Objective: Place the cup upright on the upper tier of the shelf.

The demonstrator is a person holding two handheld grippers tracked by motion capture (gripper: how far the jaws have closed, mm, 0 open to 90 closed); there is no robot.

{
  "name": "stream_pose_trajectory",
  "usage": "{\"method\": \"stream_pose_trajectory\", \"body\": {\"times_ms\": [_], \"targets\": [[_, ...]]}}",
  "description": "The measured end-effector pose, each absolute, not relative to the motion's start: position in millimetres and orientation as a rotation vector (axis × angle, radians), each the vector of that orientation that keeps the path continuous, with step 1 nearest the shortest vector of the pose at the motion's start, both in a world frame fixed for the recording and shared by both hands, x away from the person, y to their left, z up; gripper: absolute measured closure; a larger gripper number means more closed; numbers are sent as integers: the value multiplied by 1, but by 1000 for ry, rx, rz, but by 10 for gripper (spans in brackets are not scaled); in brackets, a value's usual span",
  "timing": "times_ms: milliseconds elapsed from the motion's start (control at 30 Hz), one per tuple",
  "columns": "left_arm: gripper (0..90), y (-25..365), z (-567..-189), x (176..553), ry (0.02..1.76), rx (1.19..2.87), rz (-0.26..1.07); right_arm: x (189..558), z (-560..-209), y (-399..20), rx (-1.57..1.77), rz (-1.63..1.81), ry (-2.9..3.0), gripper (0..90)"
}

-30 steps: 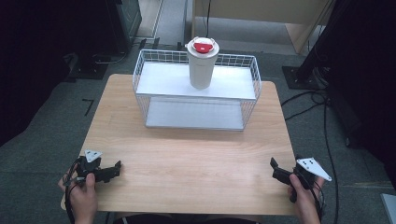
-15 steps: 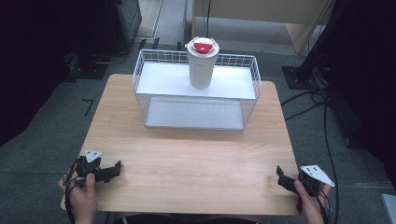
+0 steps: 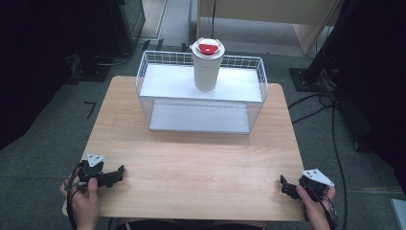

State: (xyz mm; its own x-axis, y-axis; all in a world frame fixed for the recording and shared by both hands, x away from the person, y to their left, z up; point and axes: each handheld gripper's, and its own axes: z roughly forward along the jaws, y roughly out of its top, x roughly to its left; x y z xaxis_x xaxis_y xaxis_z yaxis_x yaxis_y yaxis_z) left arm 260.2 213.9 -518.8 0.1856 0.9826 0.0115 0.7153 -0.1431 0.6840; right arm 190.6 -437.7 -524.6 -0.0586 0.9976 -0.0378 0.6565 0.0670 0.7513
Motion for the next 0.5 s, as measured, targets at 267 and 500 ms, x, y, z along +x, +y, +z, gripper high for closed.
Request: {"method": "stream_pose_trajectory", "body": {"times_ms": [267, 500], "targets": [[0, 214, -519, 260, 1587, 1923, 641, 189, -527, -436, 1669, 812, 1895, 0], [0, 214, -519, 260, 1588, 1923, 640, 188, -527, -436, 1678, 808, 1887, 0]]}}
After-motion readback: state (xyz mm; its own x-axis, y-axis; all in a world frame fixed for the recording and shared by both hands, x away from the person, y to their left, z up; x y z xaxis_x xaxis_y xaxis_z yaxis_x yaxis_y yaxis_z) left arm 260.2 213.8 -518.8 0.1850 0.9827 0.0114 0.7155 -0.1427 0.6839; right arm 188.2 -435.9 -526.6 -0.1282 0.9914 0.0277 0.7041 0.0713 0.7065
